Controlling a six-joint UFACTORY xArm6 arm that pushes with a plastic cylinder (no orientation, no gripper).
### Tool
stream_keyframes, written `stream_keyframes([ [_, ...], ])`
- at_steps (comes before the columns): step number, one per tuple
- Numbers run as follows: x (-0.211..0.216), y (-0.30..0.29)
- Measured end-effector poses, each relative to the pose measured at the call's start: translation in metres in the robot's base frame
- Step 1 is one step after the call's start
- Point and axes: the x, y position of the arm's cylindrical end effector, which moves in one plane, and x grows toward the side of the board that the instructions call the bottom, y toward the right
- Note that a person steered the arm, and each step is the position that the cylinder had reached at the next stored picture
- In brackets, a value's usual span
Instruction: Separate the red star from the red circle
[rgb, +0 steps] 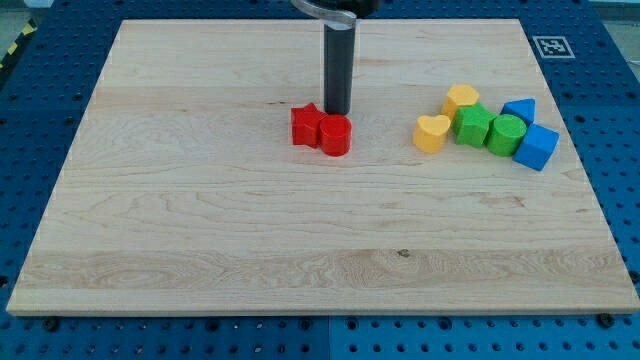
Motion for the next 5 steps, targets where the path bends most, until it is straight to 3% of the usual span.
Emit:
stream_keyframes([
  [1,0.023,0.032],
  [3,0.072,0.039],
  [5,0.055,0.006],
])
